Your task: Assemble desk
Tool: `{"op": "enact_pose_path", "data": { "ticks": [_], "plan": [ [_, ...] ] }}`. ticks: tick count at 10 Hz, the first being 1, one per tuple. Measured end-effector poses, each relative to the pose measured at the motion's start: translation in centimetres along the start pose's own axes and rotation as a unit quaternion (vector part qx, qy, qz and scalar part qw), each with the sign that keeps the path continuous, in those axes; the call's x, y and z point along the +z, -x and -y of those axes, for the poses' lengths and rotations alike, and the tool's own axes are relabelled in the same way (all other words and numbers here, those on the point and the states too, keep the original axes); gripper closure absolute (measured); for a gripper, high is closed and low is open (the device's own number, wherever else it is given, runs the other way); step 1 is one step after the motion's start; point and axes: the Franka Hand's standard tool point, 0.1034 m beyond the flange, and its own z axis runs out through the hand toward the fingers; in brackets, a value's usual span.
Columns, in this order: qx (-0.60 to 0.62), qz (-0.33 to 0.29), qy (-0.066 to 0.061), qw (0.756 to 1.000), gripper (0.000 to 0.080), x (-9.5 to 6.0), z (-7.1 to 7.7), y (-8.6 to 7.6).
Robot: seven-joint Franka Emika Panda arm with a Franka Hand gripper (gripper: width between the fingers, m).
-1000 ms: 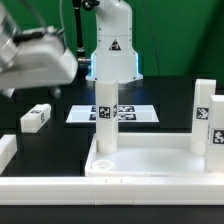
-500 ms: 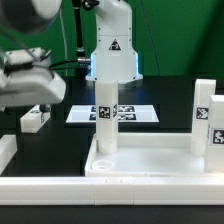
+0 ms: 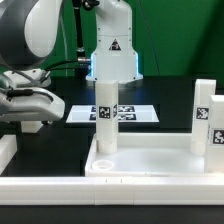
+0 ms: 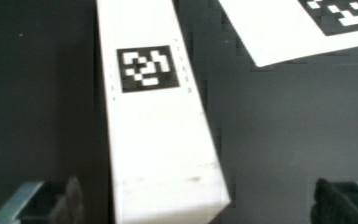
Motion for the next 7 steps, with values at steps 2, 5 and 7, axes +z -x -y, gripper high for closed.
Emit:
{"op": "enact_pose_path", "data": {
  "ticks": [2,5,7],
  "plan": [
    [0.004,0.009,-0.001,1.0,0.0176,0.25,-0.25,-0.19],
    [0.004,0.007,-0.001,1.0,0.0352,0.23,-0.31,-0.27],
    [0.005,0.006,-0.001,1.0,0.0505,0.17,-0.35,-0.25]
  ]
}}
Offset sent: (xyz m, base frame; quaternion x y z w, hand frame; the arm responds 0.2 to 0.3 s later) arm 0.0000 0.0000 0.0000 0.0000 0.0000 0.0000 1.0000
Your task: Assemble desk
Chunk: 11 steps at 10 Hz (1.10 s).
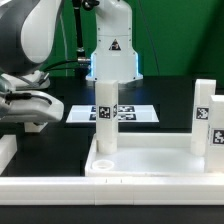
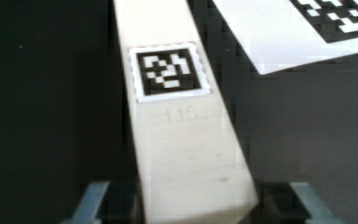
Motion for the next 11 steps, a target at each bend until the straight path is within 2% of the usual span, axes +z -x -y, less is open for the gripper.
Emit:
{"op": "enact_pose_path", "data": {
  "ticks": [4,5,6,8,9,11],
  "plan": [
    [0.0,0.0,0.0,1.0,0.0505,0.0,0.0,0.0],
    [-0.003,-0.002,0.006,1.0,0.0505,-0.9,0.4,0.3],
    [-0.018,-0.02,0.025,0.999,0.0505,-3.7,1.9,1.6],
    [-0.043,-0.063,0.038,0.996,0.0505,-8.3,4.3,3.9],
    [-0.048,-0.073,0.04,0.995,0.0505,-9.5,4.7,4.6],
    [-0.05,-0.133,0.051,0.989,0.0505,-10.0,4.3,3.0]
  ]
}}
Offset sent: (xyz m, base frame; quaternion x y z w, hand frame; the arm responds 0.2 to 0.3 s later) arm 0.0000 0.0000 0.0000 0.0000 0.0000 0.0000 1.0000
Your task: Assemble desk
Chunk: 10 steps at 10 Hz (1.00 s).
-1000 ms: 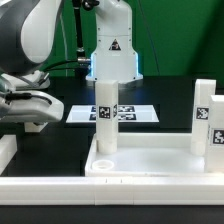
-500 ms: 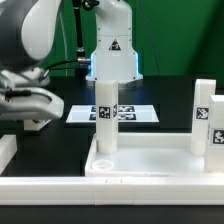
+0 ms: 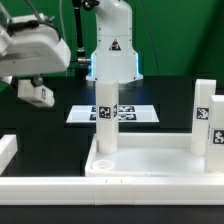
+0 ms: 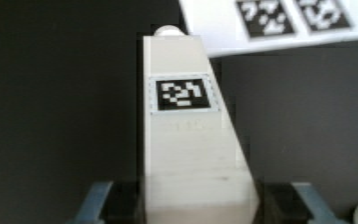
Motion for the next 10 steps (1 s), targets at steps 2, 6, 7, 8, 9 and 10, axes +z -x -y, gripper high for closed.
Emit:
{"op": "enact_pose_path", "data": {
  "ticks": [2,6,7,8,9,10],
  "plan": [
    [-0.006,-0.049,0.01,0.999,0.0505,-2.9,1.7,0.3],
    [-0.044,-0.201,0.029,0.978,0.0505,-9.4,5.4,0.7],
    [-0.041,-0.235,0.036,0.971,0.0505,-9.5,5.1,-0.1],
    [-0.035,-0.265,0.042,0.963,0.0505,-10.0,5.2,-0.5],
    [-0.01,-0.335,0.05,0.941,0.0505,-11.0,7.0,-1.8],
    [-0.014,-0.369,0.047,0.928,0.0505,-12.4,10.3,-1.9]
  ]
}}
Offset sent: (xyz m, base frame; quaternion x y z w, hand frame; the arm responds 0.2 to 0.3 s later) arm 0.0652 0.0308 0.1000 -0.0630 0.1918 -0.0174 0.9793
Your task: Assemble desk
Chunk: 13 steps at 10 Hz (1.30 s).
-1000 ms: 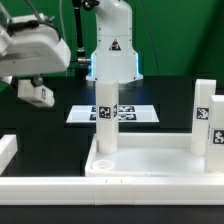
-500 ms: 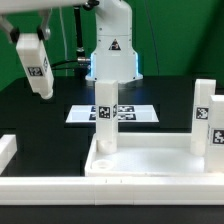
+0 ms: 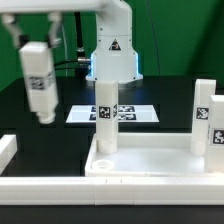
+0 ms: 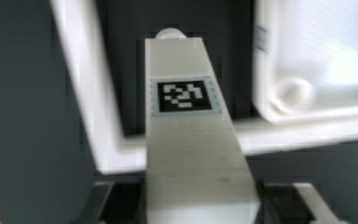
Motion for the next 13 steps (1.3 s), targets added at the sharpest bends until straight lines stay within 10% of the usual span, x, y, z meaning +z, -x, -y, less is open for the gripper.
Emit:
{"op": "enact_pose_path", "data": {
  "ticks": [3,7,10,13],
  "plan": [
    [0.032,-0.099,-0.022,0.994,0.0505,-3.2,4.4,-2.2],
    [0.031,-0.091,-0.021,0.995,0.0505,-2.6,4.2,-1.8],
    [0.053,-0.068,-0.057,0.995,0.0505,0.6,5.6,-1.0],
    [0.056,-0.062,-0.034,0.996,0.0505,3.0,6.4,-0.8]
  ]
}}
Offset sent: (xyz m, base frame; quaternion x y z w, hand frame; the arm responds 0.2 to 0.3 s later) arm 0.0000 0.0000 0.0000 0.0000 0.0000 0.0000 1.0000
